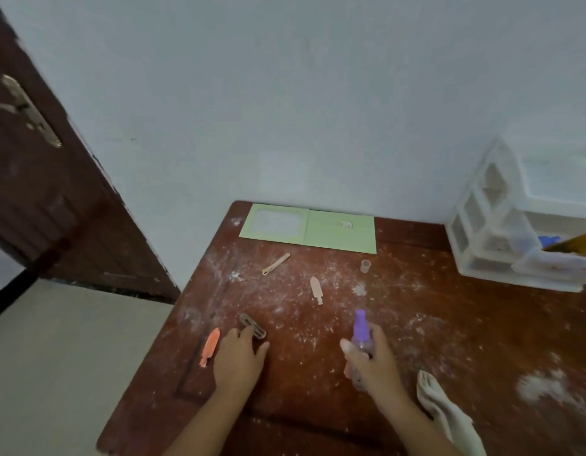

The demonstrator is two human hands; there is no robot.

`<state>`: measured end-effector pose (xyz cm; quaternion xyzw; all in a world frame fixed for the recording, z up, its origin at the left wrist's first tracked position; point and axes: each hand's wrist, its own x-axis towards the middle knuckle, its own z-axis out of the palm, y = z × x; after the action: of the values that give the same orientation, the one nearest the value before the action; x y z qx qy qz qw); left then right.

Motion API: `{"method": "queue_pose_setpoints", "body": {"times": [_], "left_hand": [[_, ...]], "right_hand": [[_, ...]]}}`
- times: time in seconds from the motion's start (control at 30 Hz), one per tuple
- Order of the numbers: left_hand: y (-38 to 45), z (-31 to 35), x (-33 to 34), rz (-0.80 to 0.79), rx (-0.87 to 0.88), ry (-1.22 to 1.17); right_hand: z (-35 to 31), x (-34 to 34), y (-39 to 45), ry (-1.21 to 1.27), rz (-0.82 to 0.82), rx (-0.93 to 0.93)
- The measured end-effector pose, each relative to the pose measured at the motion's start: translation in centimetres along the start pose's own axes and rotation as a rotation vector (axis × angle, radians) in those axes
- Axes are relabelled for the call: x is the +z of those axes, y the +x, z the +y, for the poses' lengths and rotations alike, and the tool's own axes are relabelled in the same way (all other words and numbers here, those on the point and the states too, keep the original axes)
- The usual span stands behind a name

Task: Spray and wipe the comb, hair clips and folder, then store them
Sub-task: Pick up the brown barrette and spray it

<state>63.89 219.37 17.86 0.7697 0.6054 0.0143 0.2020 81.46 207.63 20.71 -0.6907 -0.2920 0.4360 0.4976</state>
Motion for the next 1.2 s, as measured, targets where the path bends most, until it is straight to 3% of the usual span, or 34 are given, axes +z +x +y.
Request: {"method": "queue_pose_setpoints", "body": {"times": [0.17,0.33,0.6,0.87,1.1,1.2], "left_hand": [[1.0,0.1,0.3,-0.007,0.085,0.03],[1.0,-0.7,0.3,0.051,0.12,0.087],[1.2,0.9,0.0,0.006,-0.175,-0.063],[2.1,1.5,-0.5,-0.015,-0.245,-0.024],[1.7,0.5,-0.8,0.081,-0.152,0.067],[1.2,0.1,-0.5,0.14,-0.045,-0.054]], "right_hand": [[-1.3,1.3,0.3,-0.247,-0.155,-0.131],[-1.3,1.4,0.1,-0.27,-0.158,-0.144],[1.0,1.5,-0.8,-0.284,-0.127,-0.108],[1.8,0.9,-1.4,-0.281,-0.099,-0.114],[1.8,0.2,-1.6,-0.262,-0.096,-0.11],[1.8,0.0,-1.7,-0.246,-0.084,-0.109]]}}
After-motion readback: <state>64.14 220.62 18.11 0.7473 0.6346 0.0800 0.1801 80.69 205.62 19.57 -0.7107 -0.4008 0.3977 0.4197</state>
